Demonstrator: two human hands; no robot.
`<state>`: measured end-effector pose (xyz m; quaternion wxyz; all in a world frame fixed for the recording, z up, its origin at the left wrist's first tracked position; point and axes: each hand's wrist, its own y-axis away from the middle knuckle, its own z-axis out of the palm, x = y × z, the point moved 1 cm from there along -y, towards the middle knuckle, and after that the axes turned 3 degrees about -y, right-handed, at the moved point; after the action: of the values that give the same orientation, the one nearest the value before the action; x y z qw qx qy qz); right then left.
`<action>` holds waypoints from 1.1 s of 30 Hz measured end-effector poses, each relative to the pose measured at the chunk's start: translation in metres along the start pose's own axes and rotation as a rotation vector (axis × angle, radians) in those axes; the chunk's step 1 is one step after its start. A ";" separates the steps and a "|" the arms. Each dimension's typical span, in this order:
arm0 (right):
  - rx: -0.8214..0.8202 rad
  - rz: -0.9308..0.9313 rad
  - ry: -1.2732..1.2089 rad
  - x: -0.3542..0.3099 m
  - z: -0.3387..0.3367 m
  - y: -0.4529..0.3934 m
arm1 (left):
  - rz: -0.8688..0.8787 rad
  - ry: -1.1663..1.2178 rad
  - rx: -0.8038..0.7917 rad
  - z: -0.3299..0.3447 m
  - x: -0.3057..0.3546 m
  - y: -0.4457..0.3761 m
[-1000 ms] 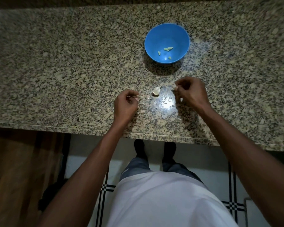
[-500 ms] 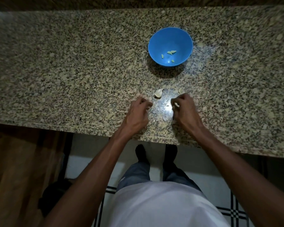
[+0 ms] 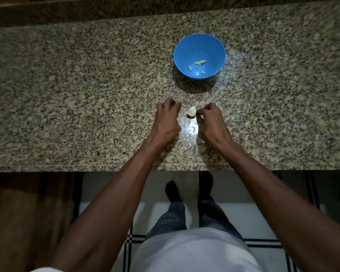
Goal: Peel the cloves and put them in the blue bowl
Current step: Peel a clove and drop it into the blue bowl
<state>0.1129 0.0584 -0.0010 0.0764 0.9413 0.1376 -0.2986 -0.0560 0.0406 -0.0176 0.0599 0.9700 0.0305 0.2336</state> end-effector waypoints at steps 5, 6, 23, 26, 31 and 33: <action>-0.083 -0.062 -0.058 -0.005 0.003 0.033 | 0.168 0.106 -0.030 0.004 -0.008 0.051; -0.103 -0.077 -0.069 -0.004 0.001 0.038 | 0.185 0.145 -0.025 0.003 -0.010 0.060; -0.055 -0.032 -0.069 0.008 -0.003 0.058 | 0.091 0.169 0.028 0.005 -0.020 0.070; 0.008 0.098 0.006 0.021 -0.007 0.065 | 0.056 0.143 0.039 0.004 -0.016 0.062; -0.033 0.139 -0.048 -0.002 0.014 0.074 | 0.180 0.095 -0.084 0.010 0.000 0.057; -0.029 0.126 -0.136 -0.014 0.018 0.072 | 0.184 0.163 -0.075 0.007 -0.002 0.064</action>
<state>0.1141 -0.0170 -0.0030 0.1180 0.9244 0.0769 -0.3544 -0.0531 -0.0235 -0.0164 0.0716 0.9436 -0.0627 0.3172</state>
